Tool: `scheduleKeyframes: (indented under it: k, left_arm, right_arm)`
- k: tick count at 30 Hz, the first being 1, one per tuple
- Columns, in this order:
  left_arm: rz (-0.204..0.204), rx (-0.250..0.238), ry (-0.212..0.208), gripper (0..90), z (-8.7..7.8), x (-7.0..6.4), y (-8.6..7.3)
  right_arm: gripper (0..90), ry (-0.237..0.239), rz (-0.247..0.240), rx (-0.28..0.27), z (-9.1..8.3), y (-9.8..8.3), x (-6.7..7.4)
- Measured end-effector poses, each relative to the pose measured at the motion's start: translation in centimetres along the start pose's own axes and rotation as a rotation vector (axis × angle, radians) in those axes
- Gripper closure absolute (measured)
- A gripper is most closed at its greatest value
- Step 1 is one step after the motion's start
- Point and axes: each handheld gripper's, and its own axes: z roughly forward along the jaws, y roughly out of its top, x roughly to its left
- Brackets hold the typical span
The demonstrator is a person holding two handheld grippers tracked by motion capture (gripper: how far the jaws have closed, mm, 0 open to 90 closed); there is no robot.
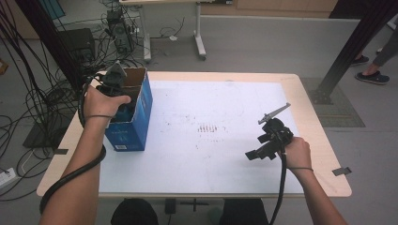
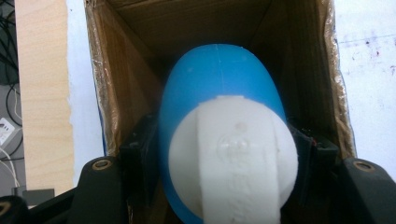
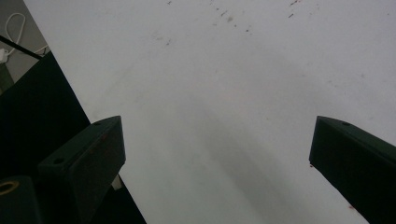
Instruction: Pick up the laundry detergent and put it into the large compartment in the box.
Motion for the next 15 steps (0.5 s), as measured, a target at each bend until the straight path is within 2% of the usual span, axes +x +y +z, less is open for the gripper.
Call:
scheduleKeyframes:
  k: [15]
  left_arm:
    - [-0.001, -0.004, 0.002, 37.6, -0.01, -0.06, -0.1]
  right_arm:
    - [3.4, -0.001, -0.005, -0.002, 0.03, 0.08, 0.1]
